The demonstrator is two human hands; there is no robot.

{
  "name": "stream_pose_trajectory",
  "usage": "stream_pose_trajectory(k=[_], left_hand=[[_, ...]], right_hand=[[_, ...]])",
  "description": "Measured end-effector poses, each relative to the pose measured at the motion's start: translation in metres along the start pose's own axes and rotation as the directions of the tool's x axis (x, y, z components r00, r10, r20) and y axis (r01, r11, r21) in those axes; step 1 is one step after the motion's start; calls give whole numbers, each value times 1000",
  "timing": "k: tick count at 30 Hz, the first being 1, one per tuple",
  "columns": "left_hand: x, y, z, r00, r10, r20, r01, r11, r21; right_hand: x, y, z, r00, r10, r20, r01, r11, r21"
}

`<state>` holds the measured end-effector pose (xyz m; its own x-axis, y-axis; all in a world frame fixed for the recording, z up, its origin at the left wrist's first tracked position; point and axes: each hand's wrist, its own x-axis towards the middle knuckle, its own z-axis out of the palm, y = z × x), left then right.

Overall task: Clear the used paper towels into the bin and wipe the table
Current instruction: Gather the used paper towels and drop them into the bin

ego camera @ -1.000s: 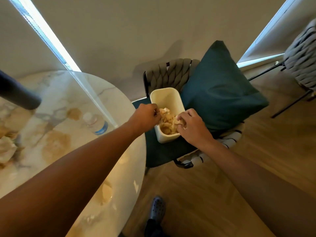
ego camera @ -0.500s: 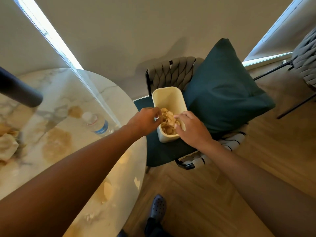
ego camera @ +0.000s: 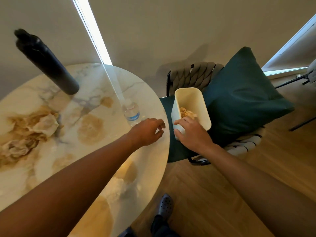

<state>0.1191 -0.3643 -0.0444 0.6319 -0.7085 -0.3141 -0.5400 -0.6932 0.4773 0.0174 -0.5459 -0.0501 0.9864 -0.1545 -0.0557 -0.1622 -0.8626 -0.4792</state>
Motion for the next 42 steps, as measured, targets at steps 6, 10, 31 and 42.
stream_pose_trajectory(k=[6, 10, 31, 42], left_hand=[[-64, -43, -15, 999, -22, -41, 24, 999, 42], [-107, -73, -22, 996, -53, -77, 59, 996, 71], [-319, -251, -49, 869, -392, -302, 406, 914, -21], [-350, -319, -50, 793, -498, -351, 492, 863, -115]], right_hand=[[-6, -59, 24, 996, -85, 40, 85, 996, 18], [-8, -98, 42, 990, -129, 57, 129, 992, 12], [15, -301, 134, 876, -447, 181, 449, 893, 31], [42, -369, 192, 824, -509, 249, 514, 856, 50]])
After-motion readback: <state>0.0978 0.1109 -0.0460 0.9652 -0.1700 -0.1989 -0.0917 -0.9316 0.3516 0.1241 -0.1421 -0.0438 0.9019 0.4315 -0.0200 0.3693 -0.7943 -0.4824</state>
